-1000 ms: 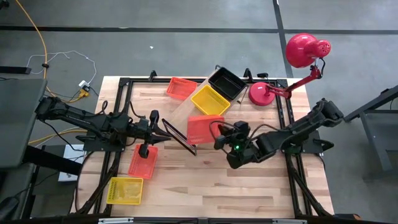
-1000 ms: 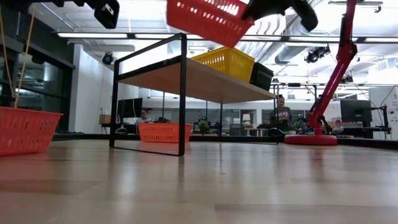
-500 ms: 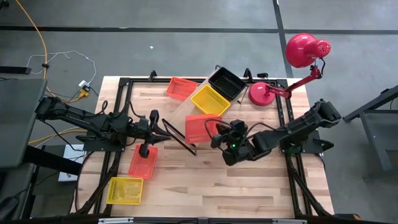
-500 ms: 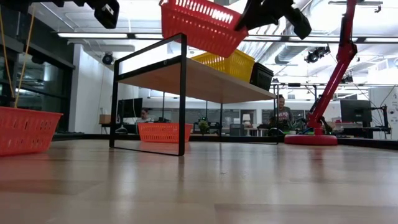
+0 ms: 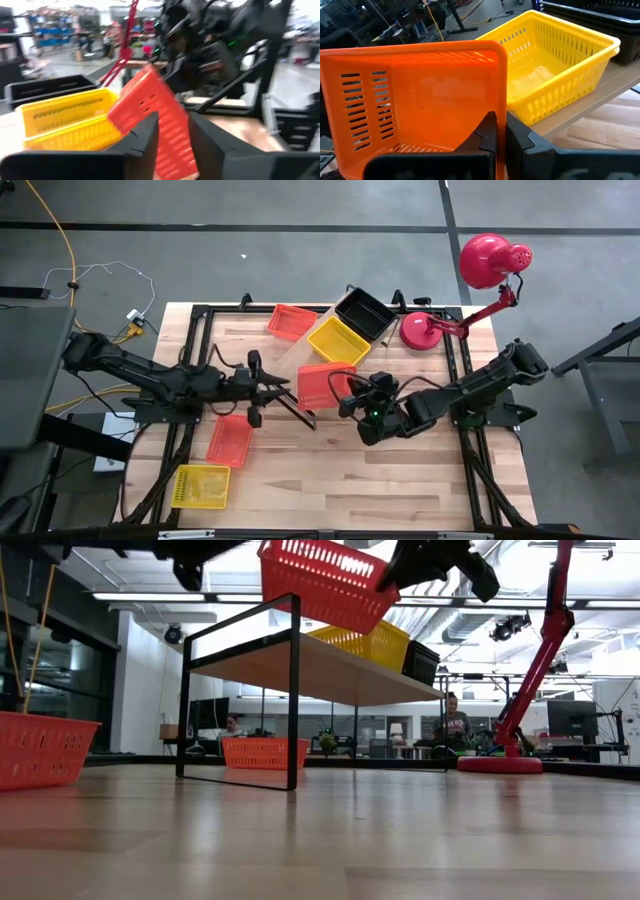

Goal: Stack baskets on shelf by color
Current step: Put the bottom right orange basket on the shelf

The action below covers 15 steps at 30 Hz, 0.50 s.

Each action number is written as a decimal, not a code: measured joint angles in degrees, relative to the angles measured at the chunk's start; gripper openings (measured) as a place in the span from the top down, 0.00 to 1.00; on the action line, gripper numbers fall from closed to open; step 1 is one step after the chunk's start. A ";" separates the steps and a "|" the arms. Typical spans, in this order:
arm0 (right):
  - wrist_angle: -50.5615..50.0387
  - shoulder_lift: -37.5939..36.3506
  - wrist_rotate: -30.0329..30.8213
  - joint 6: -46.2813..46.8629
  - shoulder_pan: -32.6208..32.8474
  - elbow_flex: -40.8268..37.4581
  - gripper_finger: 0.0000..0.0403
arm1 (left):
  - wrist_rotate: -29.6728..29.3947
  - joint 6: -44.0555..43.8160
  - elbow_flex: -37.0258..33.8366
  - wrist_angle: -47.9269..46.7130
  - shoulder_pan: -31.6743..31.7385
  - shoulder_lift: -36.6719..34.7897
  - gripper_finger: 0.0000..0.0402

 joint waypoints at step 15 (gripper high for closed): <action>-0.42 0.00 3.28 -1.47 0.00 0.00 1.00 | -26.04 0.32 9.87 -3.29 -7.74 9.43 0.49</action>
